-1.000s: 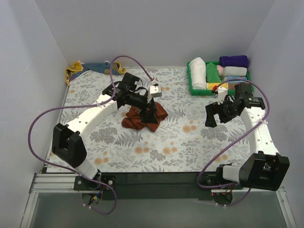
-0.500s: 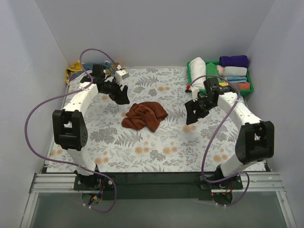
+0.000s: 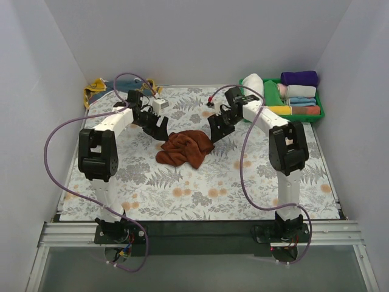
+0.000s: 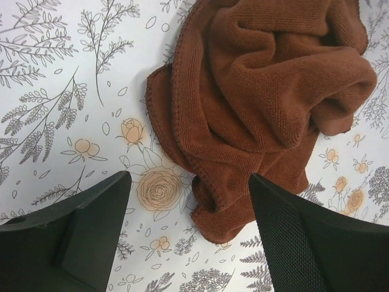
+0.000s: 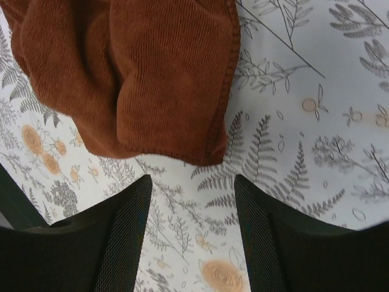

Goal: Roll the towels
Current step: Move the towel to the center of the board, then flatten the towel

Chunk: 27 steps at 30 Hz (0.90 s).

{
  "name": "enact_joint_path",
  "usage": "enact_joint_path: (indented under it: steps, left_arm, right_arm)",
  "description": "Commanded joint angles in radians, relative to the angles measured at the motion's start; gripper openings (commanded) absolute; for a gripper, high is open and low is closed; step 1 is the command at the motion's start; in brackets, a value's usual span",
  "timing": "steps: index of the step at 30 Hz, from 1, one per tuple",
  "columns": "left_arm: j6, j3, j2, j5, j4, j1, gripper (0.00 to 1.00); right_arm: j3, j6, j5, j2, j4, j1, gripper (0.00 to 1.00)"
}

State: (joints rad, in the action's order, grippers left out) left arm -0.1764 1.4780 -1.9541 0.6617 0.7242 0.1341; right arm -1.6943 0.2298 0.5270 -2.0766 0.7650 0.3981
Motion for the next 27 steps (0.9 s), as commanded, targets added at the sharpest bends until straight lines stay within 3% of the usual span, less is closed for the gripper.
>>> enact_joint_path:
  steps: [1, 8, 10, 11, 13, 14, 20, 27]
  left_arm:
    - [-0.006, 0.03, 0.012, -0.004, -0.002, -0.002, 0.74]
    - [-0.008, -0.001, 0.029, -0.03, -0.012, -0.008, 0.74]
    - [-0.012, 0.008, 0.024, -0.03, -0.012, -0.007, 0.74]
    - [-0.015, 0.016, 0.02, -0.028, -0.011, -0.007, 0.74]
    - [-0.017, 0.027, 0.015, -0.028, -0.006, -0.007, 0.74]
    - [-0.014, 0.037, 0.014, -0.028, -0.005, -0.007, 0.74]
    - [-0.014, 0.074, -0.006, -0.021, -0.016, -0.005, 0.73]
    - [-0.012, 0.103, -0.042, 0.007, -0.034, 0.024, 0.73]
  right_arm:
    - [-0.114, -0.035, 0.03, -0.092, -0.007, 0.022, 0.53]
    - [-0.136, -0.044, 0.125, -0.195, -0.004, 0.038, 0.53]
    - [-0.137, -0.044, 0.126, -0.203, -0.004, 0.036, 0.47]
    - [-0.137, -0.046, 0.136, -0.201, -0.001, 0.038, 0.31]
    - [-0.128, -0.041, 0.134, -0.188, 0.006, 0.036, 0.15]
    - [-0.122, -0.037, 0.13, -0.156, 0.013, 0.036, 0.02]
    - [-0.007, 0.067, 0.088, 0.094, 0.095, 0.016, 0.01]
    - [0.189, 0.244, -0.163, 0.355, 0.209, -0.034, 0.01]
